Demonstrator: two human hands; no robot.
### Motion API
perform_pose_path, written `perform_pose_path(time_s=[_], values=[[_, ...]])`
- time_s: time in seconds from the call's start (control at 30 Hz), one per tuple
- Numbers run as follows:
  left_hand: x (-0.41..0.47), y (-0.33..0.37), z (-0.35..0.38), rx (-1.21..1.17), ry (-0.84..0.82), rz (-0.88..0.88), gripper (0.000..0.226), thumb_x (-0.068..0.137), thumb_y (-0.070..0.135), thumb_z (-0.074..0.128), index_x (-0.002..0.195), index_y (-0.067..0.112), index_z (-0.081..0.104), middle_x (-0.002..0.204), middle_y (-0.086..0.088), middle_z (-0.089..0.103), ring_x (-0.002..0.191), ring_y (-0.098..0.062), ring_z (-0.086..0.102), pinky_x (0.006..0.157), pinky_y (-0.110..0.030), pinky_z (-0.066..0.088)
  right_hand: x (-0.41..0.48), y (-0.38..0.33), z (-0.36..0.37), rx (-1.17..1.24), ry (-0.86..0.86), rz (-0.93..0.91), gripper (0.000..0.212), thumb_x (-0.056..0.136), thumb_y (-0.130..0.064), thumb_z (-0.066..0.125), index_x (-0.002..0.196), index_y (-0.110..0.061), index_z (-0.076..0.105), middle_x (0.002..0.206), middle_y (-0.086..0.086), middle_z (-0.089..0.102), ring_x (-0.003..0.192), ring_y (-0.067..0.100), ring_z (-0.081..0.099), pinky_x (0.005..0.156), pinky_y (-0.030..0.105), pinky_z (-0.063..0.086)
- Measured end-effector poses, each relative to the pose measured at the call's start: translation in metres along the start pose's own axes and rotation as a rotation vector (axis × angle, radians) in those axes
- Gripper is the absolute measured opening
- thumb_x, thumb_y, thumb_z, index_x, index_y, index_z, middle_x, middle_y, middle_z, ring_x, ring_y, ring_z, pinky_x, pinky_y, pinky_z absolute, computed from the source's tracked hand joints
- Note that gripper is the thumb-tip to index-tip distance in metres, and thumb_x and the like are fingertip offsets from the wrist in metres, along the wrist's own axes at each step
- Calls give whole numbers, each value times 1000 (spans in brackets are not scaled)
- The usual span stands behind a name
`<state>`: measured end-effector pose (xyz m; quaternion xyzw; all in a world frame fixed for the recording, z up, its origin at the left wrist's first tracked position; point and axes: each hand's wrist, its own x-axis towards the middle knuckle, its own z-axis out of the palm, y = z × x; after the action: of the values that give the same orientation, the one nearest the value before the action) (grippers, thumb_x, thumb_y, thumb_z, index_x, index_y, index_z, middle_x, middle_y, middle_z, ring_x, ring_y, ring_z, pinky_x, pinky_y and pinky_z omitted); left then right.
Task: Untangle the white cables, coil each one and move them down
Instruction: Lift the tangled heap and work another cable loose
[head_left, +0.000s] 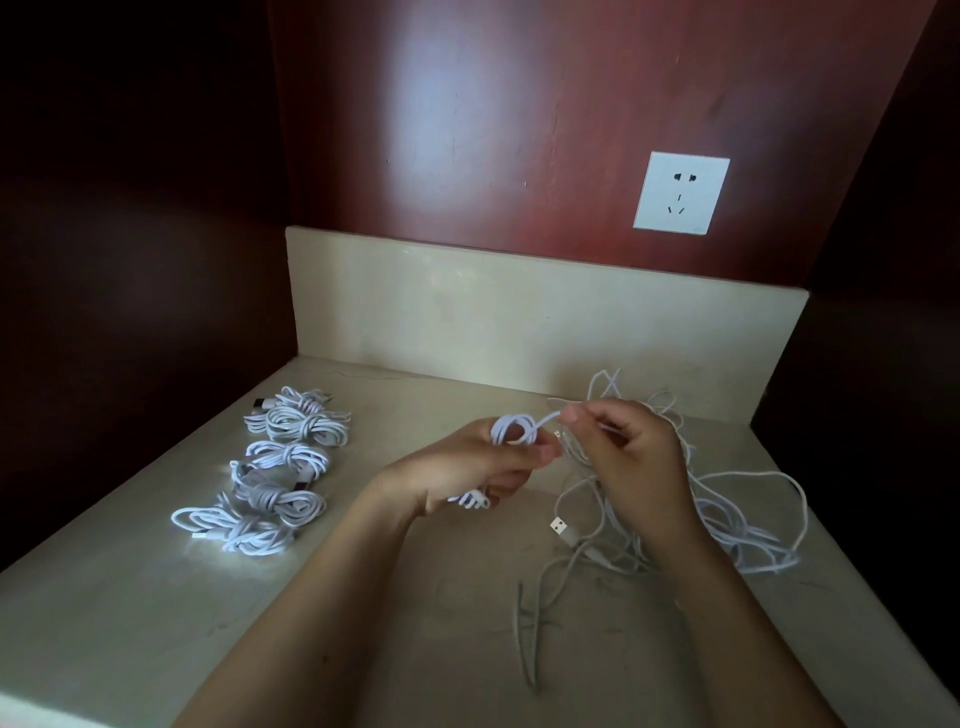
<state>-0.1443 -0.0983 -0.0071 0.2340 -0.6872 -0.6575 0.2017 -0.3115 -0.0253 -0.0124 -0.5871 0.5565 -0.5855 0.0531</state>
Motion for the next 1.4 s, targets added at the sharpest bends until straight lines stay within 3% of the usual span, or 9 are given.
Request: perform_pose_path(time_s=[0.27,0.4,0.5,0.63,0.77,0.93,1.03,1.17,1.4], values=[[3,-3,4,85,53,-15,24,97,1,51,78,16,49,53,7,36,46,-5,32,45,-17,29,-8,-1,13,-421,-143,-189,15,88,-29,56,96,-26,67,88,-12,66,83,12,60,78,38,50],[0,-2,6,167,-9,-17,14,96,-1,51,89,11,55,62,0,51,53,-9,49,54,-21,43,-10,-7,16,-178,-174,-166,8,90,-15,58,90,-22,61,90,-14,60,79,8,58,70,28,47],[-1,0,10,207,-2,-3,15,95,-4,49,104,7,53,66,-3,48,51,-11,49,49,-20,43,-11,-10,18,5,-188,2,9,84,-14,59,85,-24,60,85,-9,62,71,19,59,66,38,49],[-1,3,15,213,13,-12,19,93,-6,48,100,11,50,53,7,38,41,-5,36,39,-16,33,-8,-15,18,161,-192,152,4,83,-12,58,82,-16,57,75,3,61,67,18,55,61,33,43],[-5,6,18,250,-9,-10,28,90,-11,46,86,17,48,45,14,45,38,-2,37,38,-14,32,-7,-20,16,332,-345,282,14,83,-4,64,81,-16,55,56,-9,53,47,1,44,46,17,34],[-10,15,24,285,-28,-15,29,89,-12,44,96,14,53,43,14,47,38,-1,36,38,-13,30,-8,-22,15,456,-392,258,17,79,-11,74,80,-24,64,78,2,70,69,12,64,59,27,49],[-5,10,22,515,101,71,31,85,-7,53,93,22,62,57,15,58,42,1,48,41,-17,40,-7,-23,18,388,-246,265,20,83,-2,73,78,-18,63,68,-6,69,61,4,62,55,18,46],[8,-9,18,793,341,213,17,90,21,65,105,15,70,96,-3,73,86,-16,67,74,-33,52,-6,-25,22,440,-67,400,19,85,-2,70,75,-15,61,58,-5,61,39,0,48,40,9,32],[11,0,29,836,736,316,18,84,41,69,82,27,57,68,6,61,63,-15,54,55,-29,36,-1,-31,22,787,45,583,5,93,-6,61,90,-8,57,56,1,49,32,1,26,32,14,21]])
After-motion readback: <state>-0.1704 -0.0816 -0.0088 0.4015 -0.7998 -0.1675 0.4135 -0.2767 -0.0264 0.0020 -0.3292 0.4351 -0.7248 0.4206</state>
